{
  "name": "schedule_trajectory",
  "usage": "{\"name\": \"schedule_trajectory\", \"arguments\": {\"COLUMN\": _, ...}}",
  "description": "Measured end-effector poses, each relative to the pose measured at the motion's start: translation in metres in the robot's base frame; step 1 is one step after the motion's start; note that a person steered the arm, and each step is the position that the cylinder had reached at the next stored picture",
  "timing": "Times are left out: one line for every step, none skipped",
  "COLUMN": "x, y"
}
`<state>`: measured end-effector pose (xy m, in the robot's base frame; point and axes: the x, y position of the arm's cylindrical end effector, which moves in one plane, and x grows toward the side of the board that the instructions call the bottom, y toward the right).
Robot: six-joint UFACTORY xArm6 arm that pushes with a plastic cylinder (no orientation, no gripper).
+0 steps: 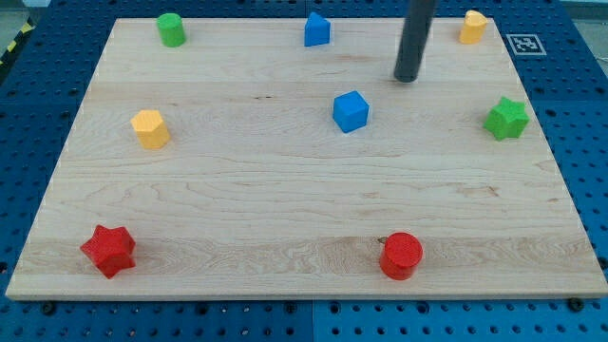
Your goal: Move the heart to the top right of the cube
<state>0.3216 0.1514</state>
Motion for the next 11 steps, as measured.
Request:
{"name": "schedule_trajectory", "arguments": {"x": -0.017, "y": 0.023}}
{"name": "schedule_trajectory", "arguments": {"x": -0.026, "y": 0.072}}
{"name": "schedule_trajectory", "arguments": {"x": -0.026, "y": 0.122}}
{"name": "schedule_trajectory", "arguments": {"x": -0.046, "y": 0.148}}
{"name": "schedule_trajectory", "arguments": {"x": -0.085, "y": 0.156}}
{"name": "schedule_trajectory", "arguments": {"x": -0.117, "y": 0.145}}
{"name": "schedule_trajectory", "arguments": {"x": -0.107, "y": 0.109}}
{"name": "schedule_trajectory", "arguments": {"x": -0.092, "y": 0.101}}
{"name": "schedule_trajectory", "arguments": {"x": -0.098, "y": 0.085}}
{"name": "schedule_trajectory", "arguments": {"x": -0.103, "y": 0.070}}
{"name": "schedule_trajectory", "arguments": {"x": -0.098, "y": 0.068}}
